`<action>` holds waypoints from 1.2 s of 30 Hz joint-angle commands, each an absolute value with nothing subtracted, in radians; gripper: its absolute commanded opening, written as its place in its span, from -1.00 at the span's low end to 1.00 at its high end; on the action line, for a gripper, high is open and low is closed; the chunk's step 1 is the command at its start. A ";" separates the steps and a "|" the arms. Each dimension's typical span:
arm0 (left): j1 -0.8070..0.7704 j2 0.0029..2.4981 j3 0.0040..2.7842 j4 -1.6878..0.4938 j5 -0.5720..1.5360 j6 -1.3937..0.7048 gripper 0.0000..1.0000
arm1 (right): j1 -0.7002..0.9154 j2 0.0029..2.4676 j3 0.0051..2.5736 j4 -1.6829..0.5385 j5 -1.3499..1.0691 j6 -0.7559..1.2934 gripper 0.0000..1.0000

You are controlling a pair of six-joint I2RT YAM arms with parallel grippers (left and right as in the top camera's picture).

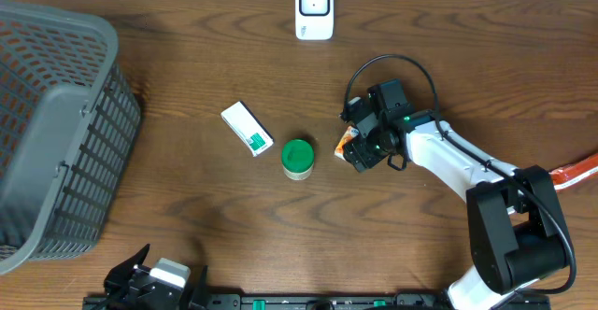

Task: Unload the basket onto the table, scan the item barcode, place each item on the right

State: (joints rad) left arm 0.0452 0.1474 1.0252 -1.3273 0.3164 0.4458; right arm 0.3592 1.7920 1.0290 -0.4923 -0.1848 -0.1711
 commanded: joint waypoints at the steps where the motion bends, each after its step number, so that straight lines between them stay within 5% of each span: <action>1: 0.049 0.141 1.030 -1.324 0.332 0.451 0.73 | 0.355 1.769 1.026 -0.510 -0.104 0.077 0.43; 6: 0.049 0.141 1.030 -1.324 0.331 0.451 0.73 | 0.355 1.757 1.026 -0.587 -0.061 0.180 0.69; 7: 0.049 0.141 1.030 -1.324 0.331 0.451 0.73 | 0.356 1.732 1.026 -0.590 -0.060 0.178 0.99; 12: 0.049 0.141 1.030 -1.324 0.332 0.451 0.73 | 0.357 1.554 1.026 -0.602 -0.060 0.049 0.99; 14: 0.049 0.141 1.030 -1.324 0.331 0.451 0.73 | 0.353 1.498 1.026 -0.598 -0.057 0.014 0.41; 17: 0.049 0.141 1.030 -1.324 0.332 0.451 0.73 | 0.324 1.475 1.026 -0.523 -0.057 -0.035 -0.97; 27: 0.049 0.141 1.030 -1.324 0.332 0.451 0.73 | 0.276 1.775 1.027 -0.189 -0.179 -0.084 -0.98; 36: 0.049 0.141 1.030 -1.324 0.332 0.451 0.73 | 0.335 1.811 1.028 -0.258 -0.184 -0.084 -0.98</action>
